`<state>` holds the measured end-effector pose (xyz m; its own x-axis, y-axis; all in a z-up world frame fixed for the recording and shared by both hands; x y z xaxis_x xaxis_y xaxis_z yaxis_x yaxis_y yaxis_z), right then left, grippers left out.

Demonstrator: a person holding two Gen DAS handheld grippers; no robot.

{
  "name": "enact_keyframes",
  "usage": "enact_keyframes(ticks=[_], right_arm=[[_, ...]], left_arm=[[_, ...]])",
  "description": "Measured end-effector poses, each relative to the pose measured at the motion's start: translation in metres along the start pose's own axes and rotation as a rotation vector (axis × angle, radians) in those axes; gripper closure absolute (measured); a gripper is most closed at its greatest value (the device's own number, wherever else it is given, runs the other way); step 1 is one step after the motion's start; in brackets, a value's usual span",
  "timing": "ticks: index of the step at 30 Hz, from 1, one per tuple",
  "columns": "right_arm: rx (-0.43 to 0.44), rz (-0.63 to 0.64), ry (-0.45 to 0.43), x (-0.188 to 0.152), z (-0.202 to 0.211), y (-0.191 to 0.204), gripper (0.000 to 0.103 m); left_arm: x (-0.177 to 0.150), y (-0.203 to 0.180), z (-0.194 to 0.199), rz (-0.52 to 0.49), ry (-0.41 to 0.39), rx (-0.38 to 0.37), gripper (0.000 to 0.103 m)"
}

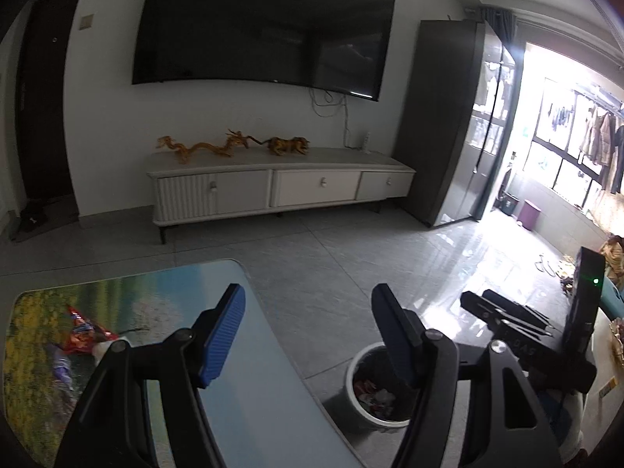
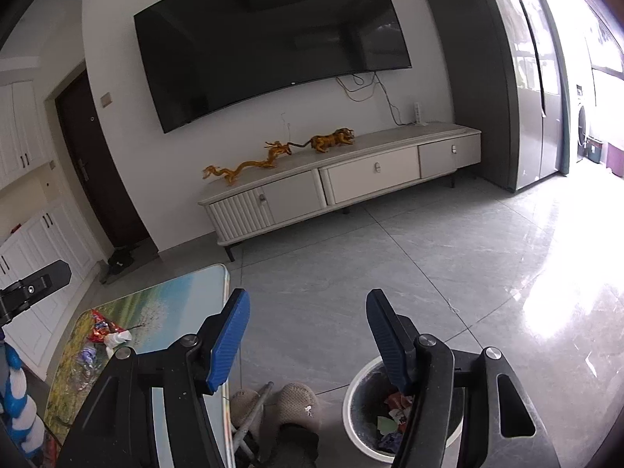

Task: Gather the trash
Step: 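Move both open tools back toward the table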

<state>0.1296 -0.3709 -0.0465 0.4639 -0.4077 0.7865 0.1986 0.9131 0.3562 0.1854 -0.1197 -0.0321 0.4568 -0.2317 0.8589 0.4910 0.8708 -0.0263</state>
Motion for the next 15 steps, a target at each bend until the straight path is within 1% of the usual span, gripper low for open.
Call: enact_keyframes(ticks=[5, 8, 11, 13, 15], right_arm=[[0.082, 0.049, -0.005, 0.01, 0.0, 0.045, 0.042], [0.143, 0.07, 0.004, 0.014, -0.004, 0.07, 0.04], [0.181, 0.099, 0.013, 0.016, -0.01, 0.094, 0.04], [0.207, 0.119, 0.021, 0.017, -0.015, 0.111, 0.04], [0.233, 0.145, 0.03, 0.016, -0.024, 0.132, 0.038]], left_arm=[[0.003, 0.068, 0.034, 0.039, -0.022, 0.14, 0.037], [0.003, 0.1, 0.053, 0.049, -0.026, 0.208, 0.037], [-0.003, 0.128, 0.07, 0.066, -0.023, 0.268, 0.037], [-0.008, 0.139, 0.078, 0.072, -0.016, 0.309, 0.037], [-0.014, 0.159, 0.084, 0.08, -0.002, 0.349, 0.037]])
Point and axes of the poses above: each gripper's, at about its wrist camera, not at the fingertips, and z roughly against the way its jaws point, y to its left, x to its top, the point moved 3 cm from there along -z, roughly the way its jaws point, and after that the axes turned 8 degrees about -z, right-handed, at the moved point
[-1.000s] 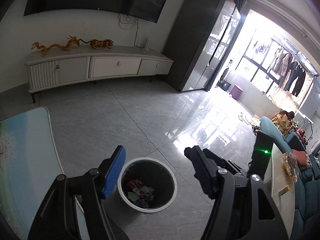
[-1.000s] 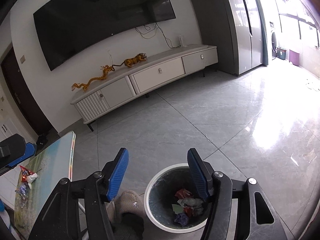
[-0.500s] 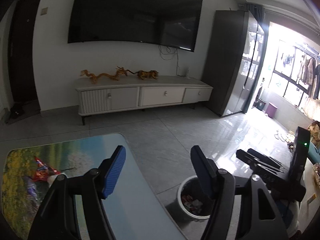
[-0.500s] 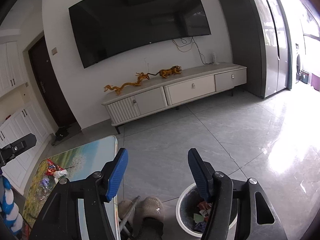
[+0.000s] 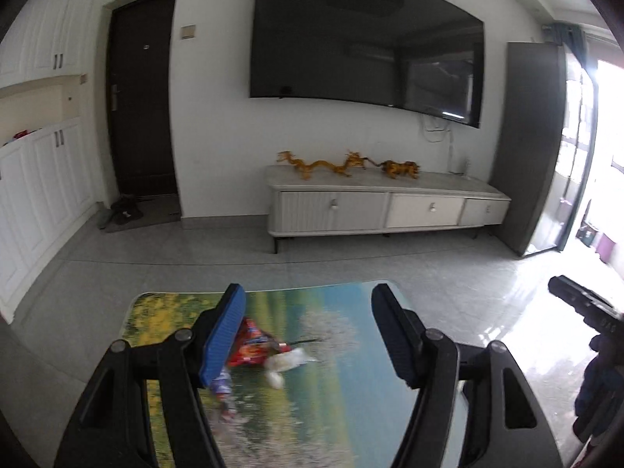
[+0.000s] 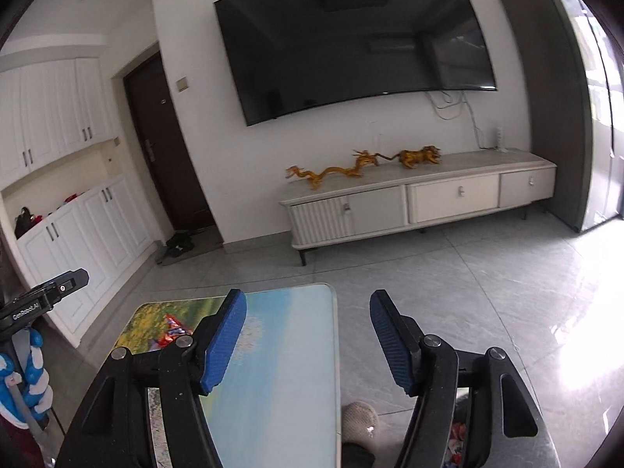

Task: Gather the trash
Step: 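Move both open tools back toward the table, then grasp the clear plastic bottle with the left tool while the right tool grasps the white plastic bag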

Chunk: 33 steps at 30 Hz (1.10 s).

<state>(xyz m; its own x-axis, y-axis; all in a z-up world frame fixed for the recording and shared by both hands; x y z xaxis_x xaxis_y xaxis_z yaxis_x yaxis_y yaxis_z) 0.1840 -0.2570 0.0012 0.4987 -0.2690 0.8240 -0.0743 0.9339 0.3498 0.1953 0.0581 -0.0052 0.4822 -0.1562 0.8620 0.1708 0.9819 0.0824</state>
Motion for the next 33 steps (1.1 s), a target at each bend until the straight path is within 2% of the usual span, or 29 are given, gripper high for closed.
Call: enact_keyframes(ticks=[3, 8, 13, 20, 24, 33], right_arm=[[0.037, 0.027, 0.022, 0.0, -0.019, 0.023, 0.035], [0.111, 0.075, 0.106, -0.022, -0.067, 0.066, 0.034], [0.162, 0.131, 0.207, -0.052, -0.124, 0.104, 0.032], [0.218, 0.178, 0.334, -0.097, -0.189, 0.133, 0.031], [0.243, 0.183, 0.399, -0.121, -0.222, 0.142, 0.029], [0.268, 0.199, 0.472, -0.152, -0.261, 0.158, 0.028]], left_arm=[[-0.012, 0.024, -0.006, 0.008, 0.04, 0.033, 0.037], [-0.055, 0.048, -0.029, 0.041, 0.137, 0.046, 0.037], [-0.096, 0.06, -0.062, 0.064, 0.243, 0.043, 0.037], [-0.141, 0.068, -0.108, 0.056, 0.383, 0.084, 0.037], [-0.156, 0.073, -0.123, 0.067, 0.422, 0.096, 0.037], [-0.175, 0.077, -0.14, 0.09, 0.468, 0.103, 0.037]])
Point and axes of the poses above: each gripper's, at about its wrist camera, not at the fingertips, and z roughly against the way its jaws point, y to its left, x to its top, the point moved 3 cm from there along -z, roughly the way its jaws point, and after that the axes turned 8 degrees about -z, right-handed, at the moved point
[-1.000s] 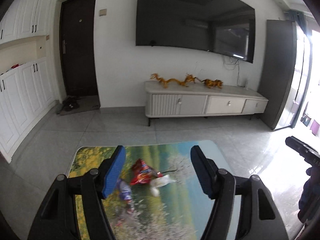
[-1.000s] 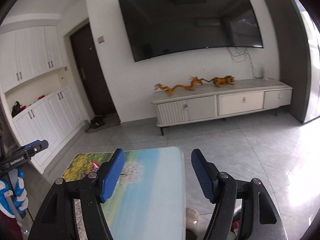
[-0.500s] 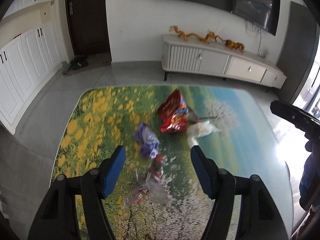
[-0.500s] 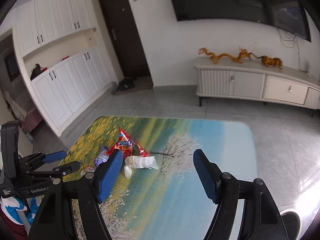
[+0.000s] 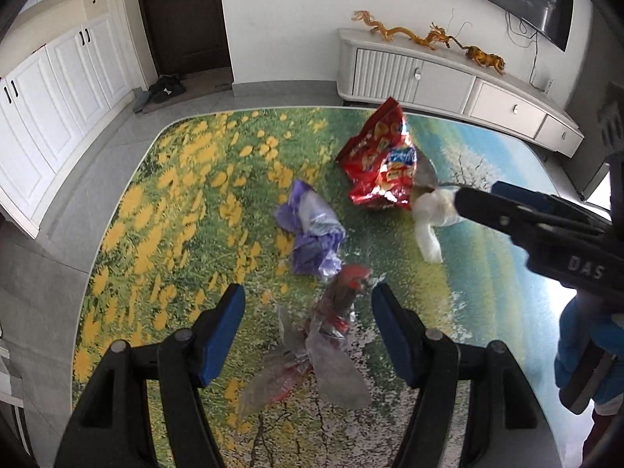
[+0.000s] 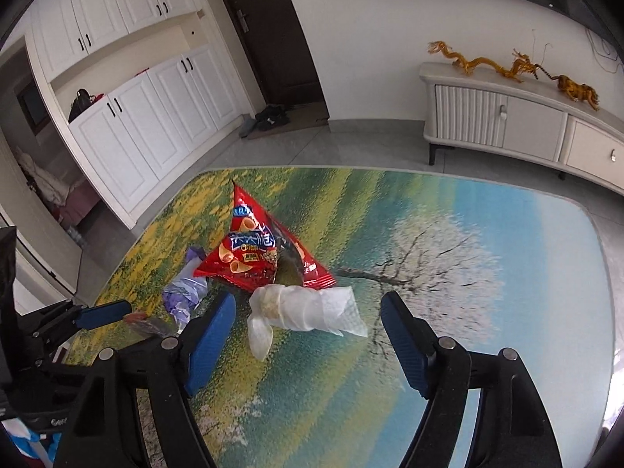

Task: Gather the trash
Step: 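Grasp the clear plastic bottle with the left tool while the right tool grasps the white plastic bag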

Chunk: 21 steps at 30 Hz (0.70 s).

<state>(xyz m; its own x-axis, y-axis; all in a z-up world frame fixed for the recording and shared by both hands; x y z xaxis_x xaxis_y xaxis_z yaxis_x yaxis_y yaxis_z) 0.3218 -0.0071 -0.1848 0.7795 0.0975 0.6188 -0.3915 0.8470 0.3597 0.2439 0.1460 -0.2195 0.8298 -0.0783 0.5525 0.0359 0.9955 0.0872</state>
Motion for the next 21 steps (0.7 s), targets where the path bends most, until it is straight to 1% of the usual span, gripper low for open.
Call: enact_keyframes(ticks=[6, 8, 10, 12, 13, 15, 18, 21], right_arm=[[0.001, 0.022, 0.03, -0.001, -0.019, 0.007, 0.028], [-0.012, 0.033, 0.038, -0.002, -0.024, 0.008, 0.028], [-0.016, 0.039, 0.043, -0.004, -0.027, 0.009, 0.03], [-0.022, 0.042, 0.048, -0.005, -0.028, 0.009, 0.042], [-0.028, 0.043, 0.045, -0.005, -0.029, 0.009, 0.044], [-0.023, 0.045, 0.049, -0.006, -0.029, 0.009, 0.056], [-0.025, 0.062, 0.055, -0.009, -0.028, 0.009, 0.062], [-0.019, 0.057, 0.048, -0.014, -0.023, 0.007, 0.07]], left_arm=[[-0.004, 0.002, -0.007, 0.018, 0.01, -0.011, 0.038], [-0.006, 0.002, -0.008, 0.017, 0.01, -0.017, 0.041], [-0.006, 0.001, -0.009, 0.018, 0.009, -0.022, 0.044], [-0.008, 0.0, -0.01, 0.018, 0.01, -0.032, 0.049], [-0.008, 0.0, -0.01, 0.017, 0.011, -0.036, 0.051], [-0.01, -0.002, -0.01, 0.013, 0.013, -0.043, 0.055], [-0.012, -0.006, -0.011, 0.007, 0.017, -0.058, 0.062], [-0.015, -0.01, -0.011, 0.003, 0.019, -0.077, 0.071]])
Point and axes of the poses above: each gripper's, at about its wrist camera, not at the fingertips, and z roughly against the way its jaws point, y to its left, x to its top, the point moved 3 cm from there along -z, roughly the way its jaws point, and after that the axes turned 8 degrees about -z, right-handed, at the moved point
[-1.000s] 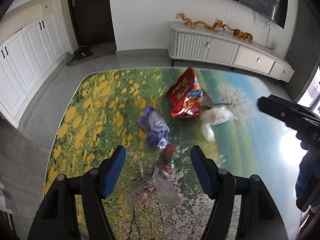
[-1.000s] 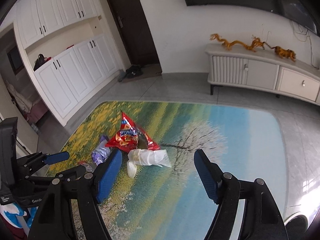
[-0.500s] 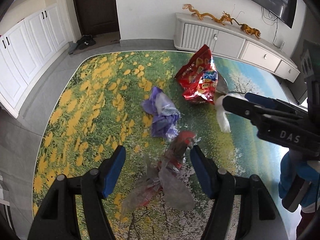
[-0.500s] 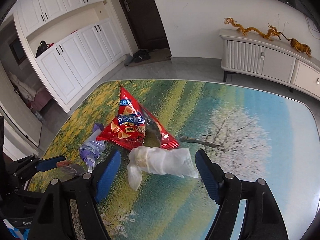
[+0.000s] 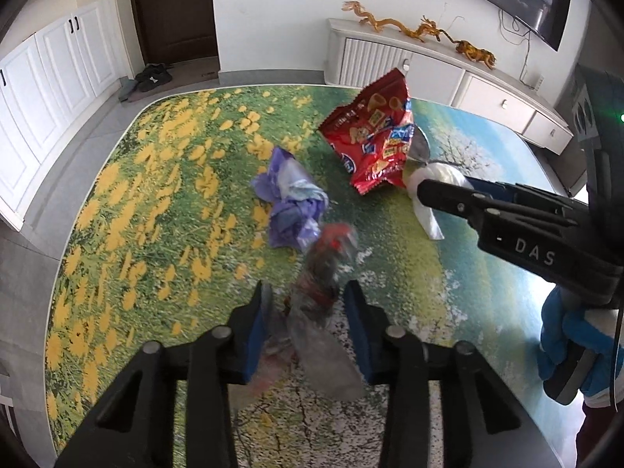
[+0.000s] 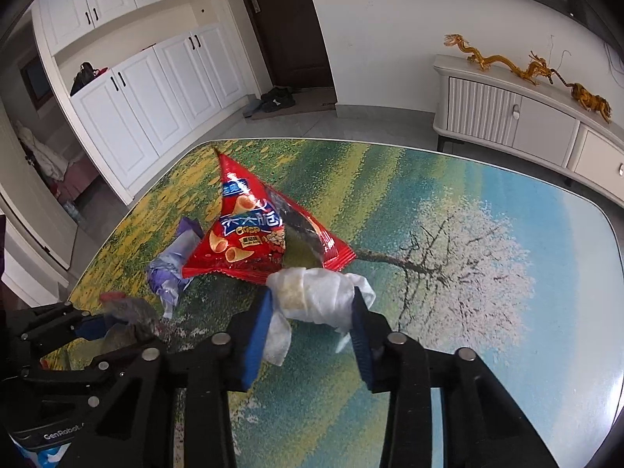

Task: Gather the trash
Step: 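Grasp the clear plastic bottle with the left tool while the right tool grasps the white plastic bag, then lift the clear bottle and white bag and carry both over the white bin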

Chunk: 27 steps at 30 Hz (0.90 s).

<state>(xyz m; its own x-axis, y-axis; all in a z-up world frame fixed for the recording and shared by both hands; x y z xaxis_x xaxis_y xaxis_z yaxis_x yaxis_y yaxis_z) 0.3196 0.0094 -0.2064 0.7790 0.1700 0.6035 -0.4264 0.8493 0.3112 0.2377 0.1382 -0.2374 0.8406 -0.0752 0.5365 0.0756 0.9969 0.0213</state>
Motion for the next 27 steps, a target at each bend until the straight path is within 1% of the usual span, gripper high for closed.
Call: enact_keyframes(ticks=[2, 5, 16, 20, 27], right_arm=[[0.003, -0.005, -0.003, -0.003, 0.004, -0.002, 0.072], [0.01, -0.01, -0.011, -0.007, 0.011, -0.004, 0.073], [0.019, -0.062, -0.065, -0.031, 0.065, -0.024, 0.074], [0.02, -0.092, -0.097, -0.039, 0.088, -0.033, 0.074], [-0.007, -0.125, -0.171, -0.054, 0.137, -0.04, 0.074]], left_arm=[[-0.002, -0.002, 0.0, 0.001, 0.002, -0.01, 0.079], [-0.003, -0.005, 0.003, 0.004, -0.003, -0.026, 0.081], [-0.013, -0.026, 0.022, 0.003, -0.038, -0.08, 0.084], [-0.012, -0.035, 0.034, 0.003, -0.065, -0.1, 0.084], [-0.007, -0.064, 0.067, -0.035, -0.128, -0.102, 0.085]])
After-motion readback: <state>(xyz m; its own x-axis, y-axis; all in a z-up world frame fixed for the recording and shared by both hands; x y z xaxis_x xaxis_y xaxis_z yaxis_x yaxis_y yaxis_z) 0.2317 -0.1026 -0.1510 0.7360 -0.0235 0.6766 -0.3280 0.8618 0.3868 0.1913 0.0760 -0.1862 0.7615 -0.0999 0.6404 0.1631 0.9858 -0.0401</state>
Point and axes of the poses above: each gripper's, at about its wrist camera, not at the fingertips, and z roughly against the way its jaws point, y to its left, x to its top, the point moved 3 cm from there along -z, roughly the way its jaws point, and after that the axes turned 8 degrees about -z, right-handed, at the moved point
